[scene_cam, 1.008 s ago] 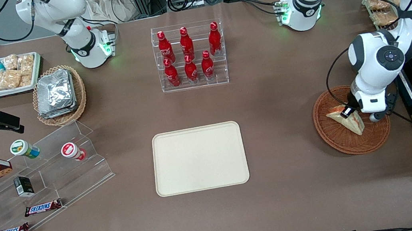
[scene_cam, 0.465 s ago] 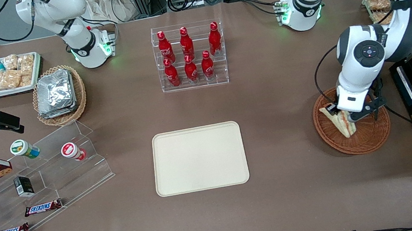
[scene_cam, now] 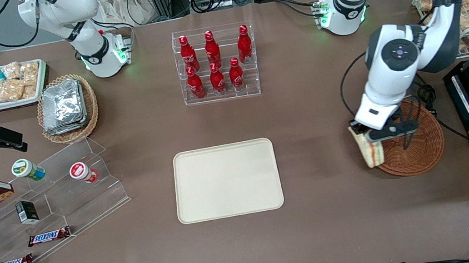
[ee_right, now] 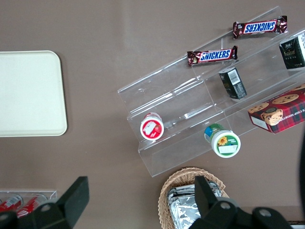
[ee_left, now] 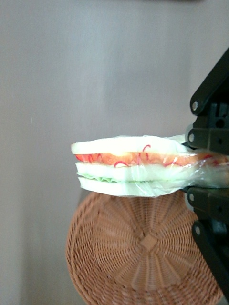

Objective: Place sandwich from basket to tray
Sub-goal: 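Lift the sandwich and carry it with the left gripper to the tray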

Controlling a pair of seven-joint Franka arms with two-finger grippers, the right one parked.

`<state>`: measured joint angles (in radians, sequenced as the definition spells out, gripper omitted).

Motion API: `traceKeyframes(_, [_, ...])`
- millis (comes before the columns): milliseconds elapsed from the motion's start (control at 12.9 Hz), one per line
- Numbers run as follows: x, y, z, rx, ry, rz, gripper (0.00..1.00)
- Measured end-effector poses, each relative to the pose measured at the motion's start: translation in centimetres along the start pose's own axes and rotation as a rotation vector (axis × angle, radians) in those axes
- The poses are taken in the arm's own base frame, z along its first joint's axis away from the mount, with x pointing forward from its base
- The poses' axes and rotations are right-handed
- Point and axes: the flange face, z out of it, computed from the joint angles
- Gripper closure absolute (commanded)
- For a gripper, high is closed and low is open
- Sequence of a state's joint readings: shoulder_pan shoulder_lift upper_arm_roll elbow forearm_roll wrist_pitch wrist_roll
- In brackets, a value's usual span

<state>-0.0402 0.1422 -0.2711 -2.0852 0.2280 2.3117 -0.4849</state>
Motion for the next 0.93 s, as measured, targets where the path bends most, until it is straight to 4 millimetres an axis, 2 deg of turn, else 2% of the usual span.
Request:
traceKeyframes(233, [1.0, 5.4, -2.9, -0.047, -0.035, 0.043, 0.77])
traceKeyframes(388, [2.0, 8.6, -4.0, -0.091, -0.047, 0.027, 0.77])
traceKeyframes(543, [2.5, 11.9, -4.3, -0.13, -0.047, 0.015, 0.77])
traceKeyframes(698, [2.2, 16.1, -4.2, -0.164, -0.053, 0.017, 0.77])
traceKeyframes(930, [1.4, 21.6, -2.5, -0.191, -0.077, 0.025, 0.77])
